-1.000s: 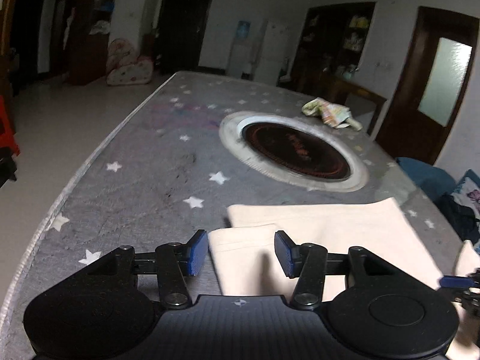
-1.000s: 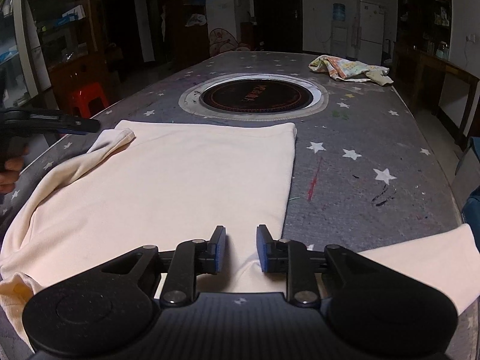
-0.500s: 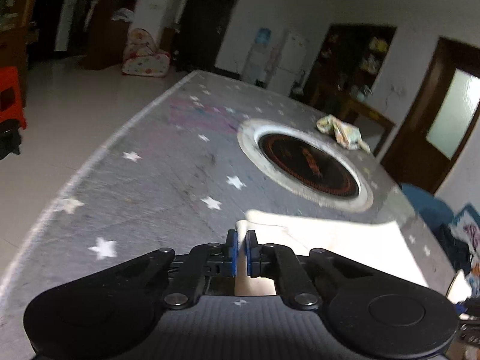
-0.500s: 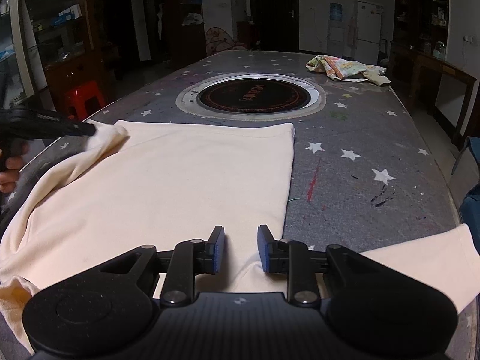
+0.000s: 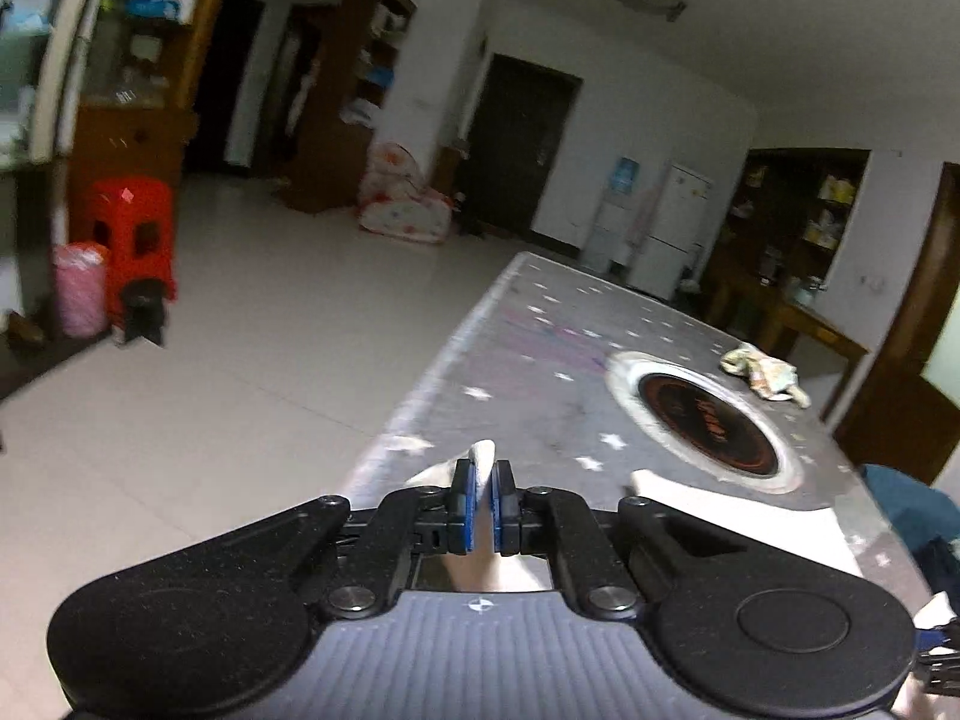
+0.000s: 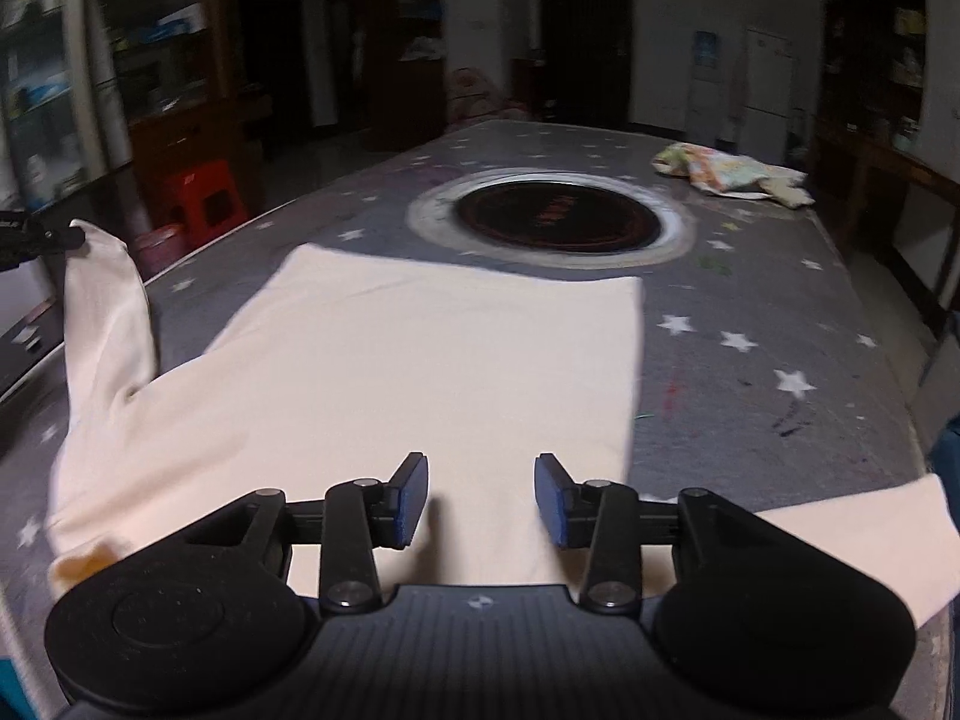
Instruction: Fold clothes
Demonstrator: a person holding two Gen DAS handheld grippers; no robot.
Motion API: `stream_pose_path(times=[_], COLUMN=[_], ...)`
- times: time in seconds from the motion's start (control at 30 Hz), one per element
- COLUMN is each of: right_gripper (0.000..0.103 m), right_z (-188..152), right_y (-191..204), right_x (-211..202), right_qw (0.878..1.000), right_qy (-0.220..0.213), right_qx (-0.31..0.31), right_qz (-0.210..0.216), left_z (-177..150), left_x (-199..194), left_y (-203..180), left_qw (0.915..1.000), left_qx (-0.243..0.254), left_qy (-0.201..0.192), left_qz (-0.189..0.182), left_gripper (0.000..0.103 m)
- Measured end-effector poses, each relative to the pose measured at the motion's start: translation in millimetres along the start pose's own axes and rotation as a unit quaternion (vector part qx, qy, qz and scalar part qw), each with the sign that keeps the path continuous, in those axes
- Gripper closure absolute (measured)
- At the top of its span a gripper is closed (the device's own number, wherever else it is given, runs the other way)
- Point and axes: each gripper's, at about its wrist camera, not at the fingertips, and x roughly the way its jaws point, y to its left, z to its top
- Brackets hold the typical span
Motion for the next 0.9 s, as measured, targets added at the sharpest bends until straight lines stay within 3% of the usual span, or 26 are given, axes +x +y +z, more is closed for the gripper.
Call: stream_pose_path(times=[0.03, 0.1, 0.3, 0.47, 0.67, 0.9], right_gripper=[0.054, 0.049, 0.048, 0.047, 0.047, 0.047], right_z=[-1.2, -4.9, -21.4, -33.6, -40.9, -23.8], right_y=[3.8, 12.4, 37.6, 51.8, 60.8, 64.0], right_x=[-2.0, -6.0, -15.3, -21.3, -28.7, -37.9], right_qw=[1.0, 0.999, 0.996, 0.992, 0.989, 0.99], right_qy=[0.003, 0.007, 0.03, 0.04, 0.044, 0.007], right_qx=[-0.005, -0.019, -0.056, -0.083, -0.101, -0.099], right_qz=[0.011, 0.027, 0.068, 0.081, 0.097, 0.099], left_z=[-1.1, -3.9, -12.9, -21.1, -33.3, -40.4], left_x=[-6.5, -15.9, -13.1, -6.6, 11.0, 10.4], left_y=[2.7, 10.0, 27.8, 24.9, 42.8, 45.7], left_qw=[1.0, 0.9998, 0.9985, 0.9967, 0.9926, 0.992], left_qx=[0.001, -0.003, -0.02, 0.012, -0.013, -0.013], left_qy=[-0.006, -0.011, 0.005, 0.008, 0.055, 0.059], left_qz=[0.007, 0.018, 0.051, 0.08, 0.108, 0.11], left_gripper=[0.097, 0.097, 0.098, 0.098, 0.098, 0.098])
